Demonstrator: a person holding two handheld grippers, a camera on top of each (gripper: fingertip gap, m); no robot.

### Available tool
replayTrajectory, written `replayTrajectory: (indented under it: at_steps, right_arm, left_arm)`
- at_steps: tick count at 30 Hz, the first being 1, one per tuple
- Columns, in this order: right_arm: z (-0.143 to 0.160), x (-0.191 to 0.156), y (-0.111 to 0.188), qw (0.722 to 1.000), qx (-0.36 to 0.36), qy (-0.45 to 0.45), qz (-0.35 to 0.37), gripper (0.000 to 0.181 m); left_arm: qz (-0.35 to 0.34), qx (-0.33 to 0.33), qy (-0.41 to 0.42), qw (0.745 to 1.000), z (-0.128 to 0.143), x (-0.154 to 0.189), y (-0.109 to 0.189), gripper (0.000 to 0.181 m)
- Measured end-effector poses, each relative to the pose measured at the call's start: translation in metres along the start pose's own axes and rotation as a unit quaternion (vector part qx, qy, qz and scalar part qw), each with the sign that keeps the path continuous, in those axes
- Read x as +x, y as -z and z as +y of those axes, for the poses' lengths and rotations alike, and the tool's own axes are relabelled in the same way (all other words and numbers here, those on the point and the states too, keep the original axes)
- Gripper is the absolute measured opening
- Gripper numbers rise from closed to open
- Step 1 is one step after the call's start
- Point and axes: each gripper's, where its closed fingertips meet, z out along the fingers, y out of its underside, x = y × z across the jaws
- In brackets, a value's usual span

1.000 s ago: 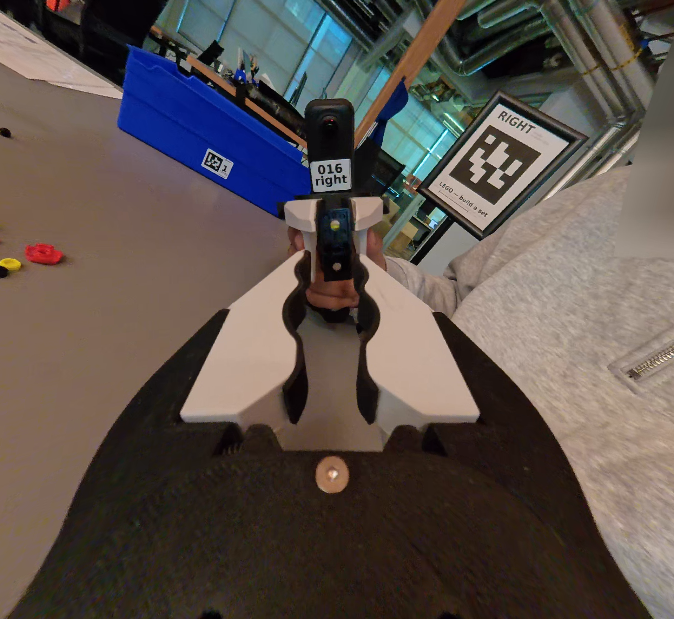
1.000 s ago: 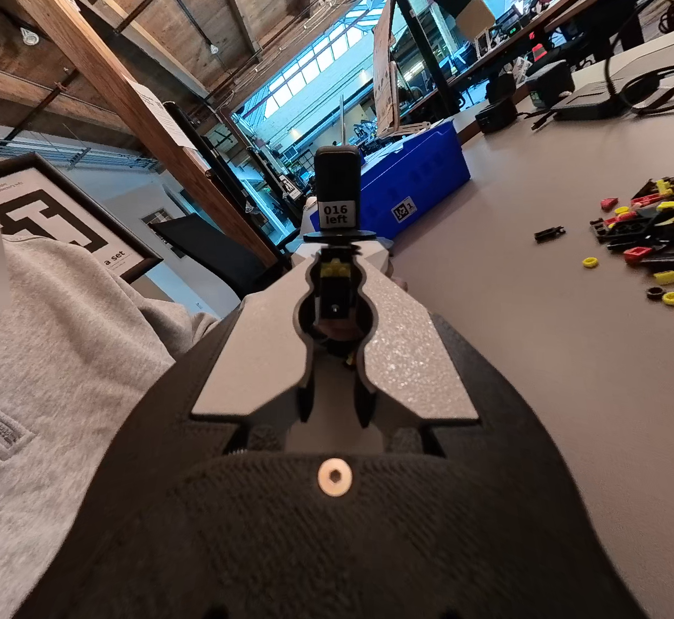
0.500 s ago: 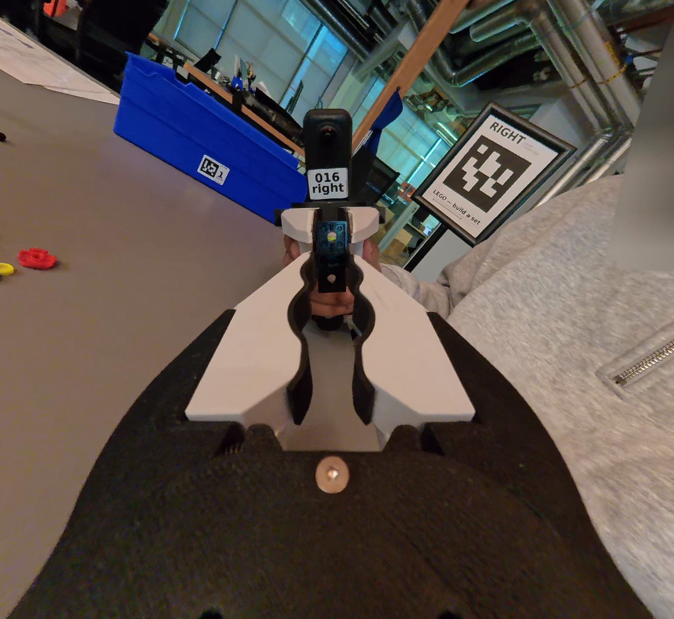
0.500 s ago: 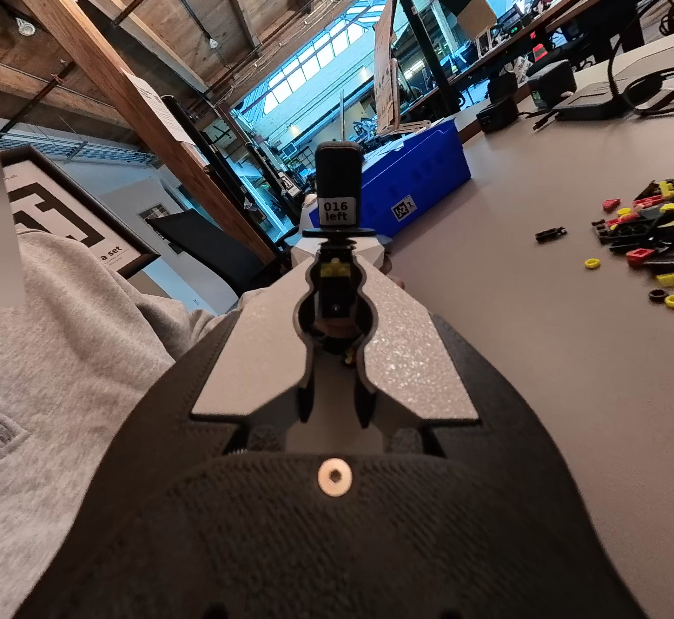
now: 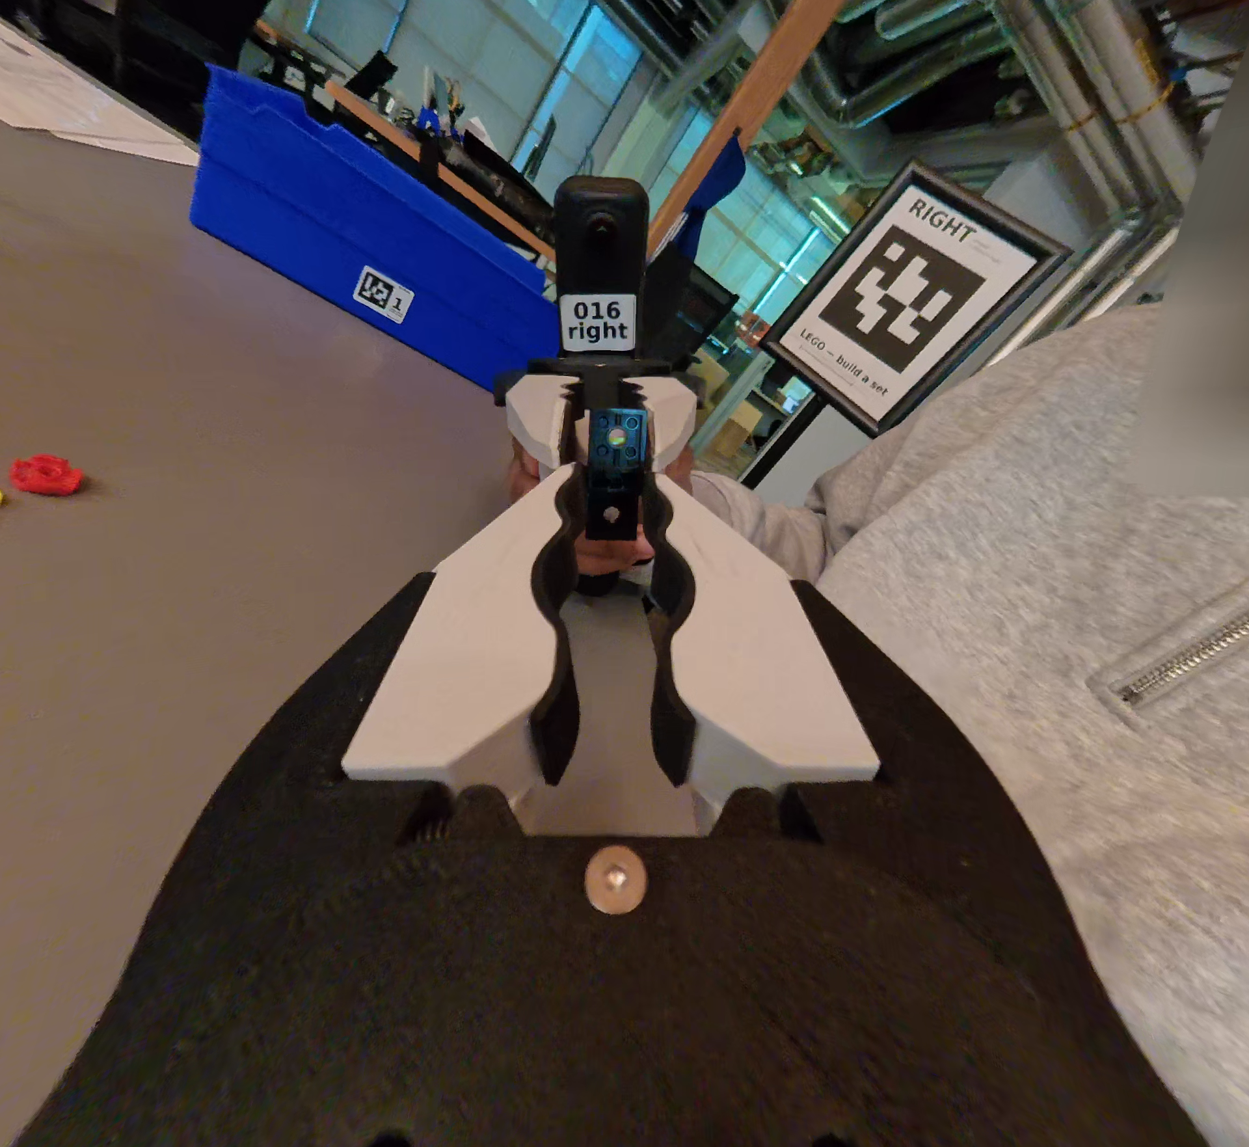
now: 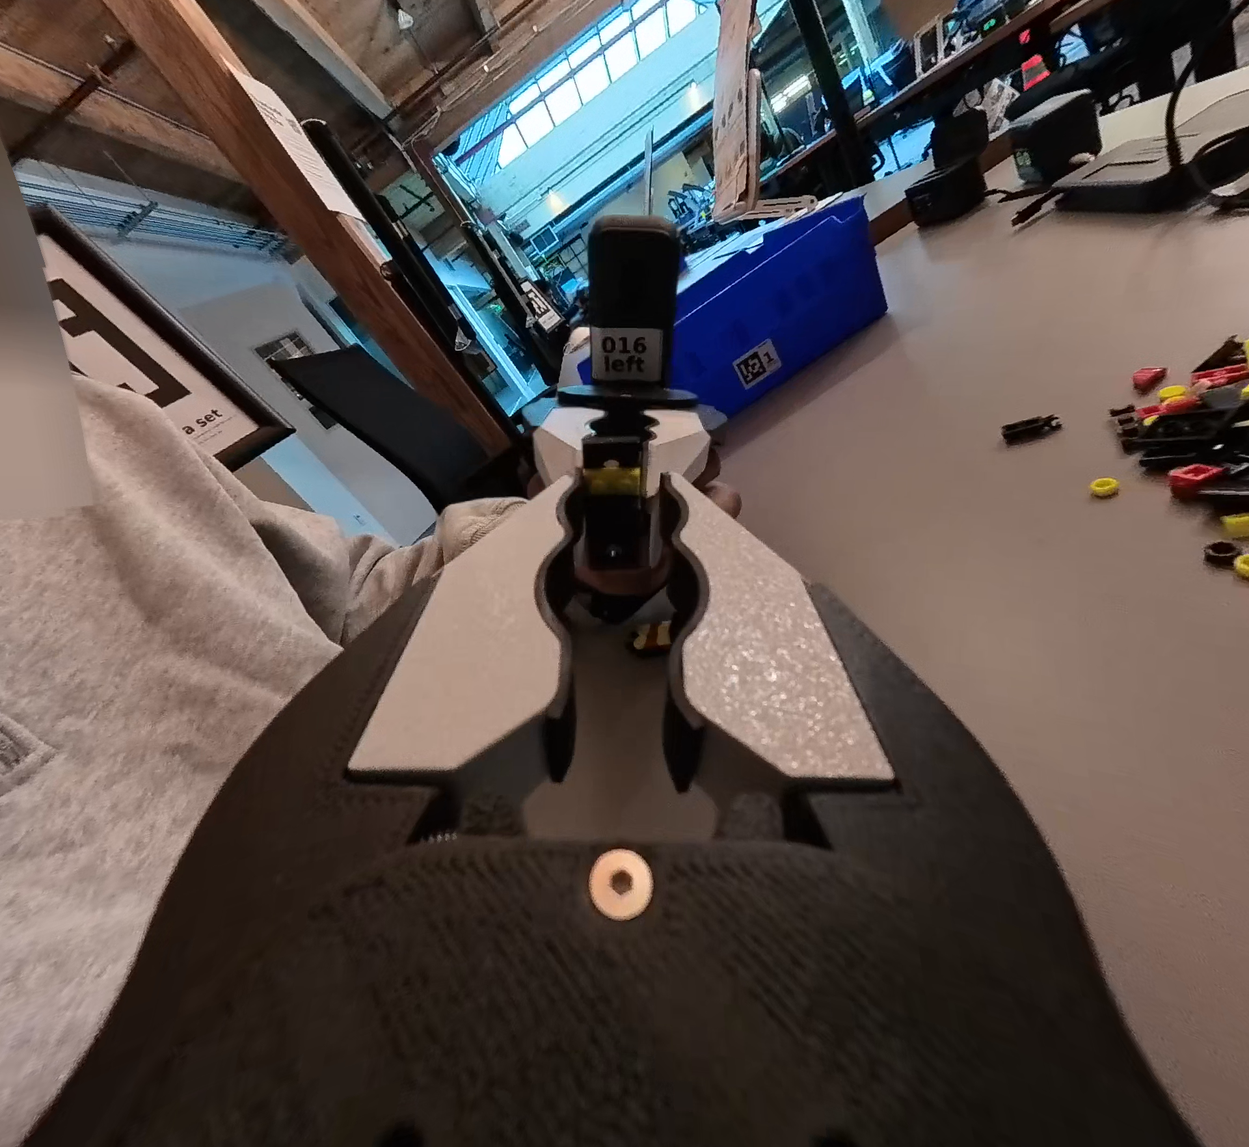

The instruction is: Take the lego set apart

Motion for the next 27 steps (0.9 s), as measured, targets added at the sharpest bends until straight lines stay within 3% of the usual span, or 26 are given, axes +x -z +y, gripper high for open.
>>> replayTrajectory:
  at_steps: [21, 23, 25, 27]
  right_arm:
    - [-0.021, -0.006, 0.009, 0.999, 0.011, 0.026, 0.018, 0.014]
    - [-0.028, -0.004, 0.021, 0.999, 0.031, 0.019, 0.017, 0.013]
    - [-0.043, 0.004, 0.04, 0.997, 0.068, -0.007, 0.017, 0.013]
    - [-0.047, 0.014, 0.049, 0.996, 0.079, -0.007, 0.033, 0.013]
  left_arm:
    - [-0.002, 0.107, 0.051, 0.993, -0.025, 0.003, -0.008, 0.013]
    - [0.015, 0.215, 0.093, 0.972, -0.06, -0.001, 0.03, 0.014]
    - [-0.043, 0.227, 0.057, 0.971, -0.073, -0.019, 0.07, 0.014]
    - [-0.056, 0.251, 0.035, 0.966, -0.087, -0.018, 0.092, 0.015]
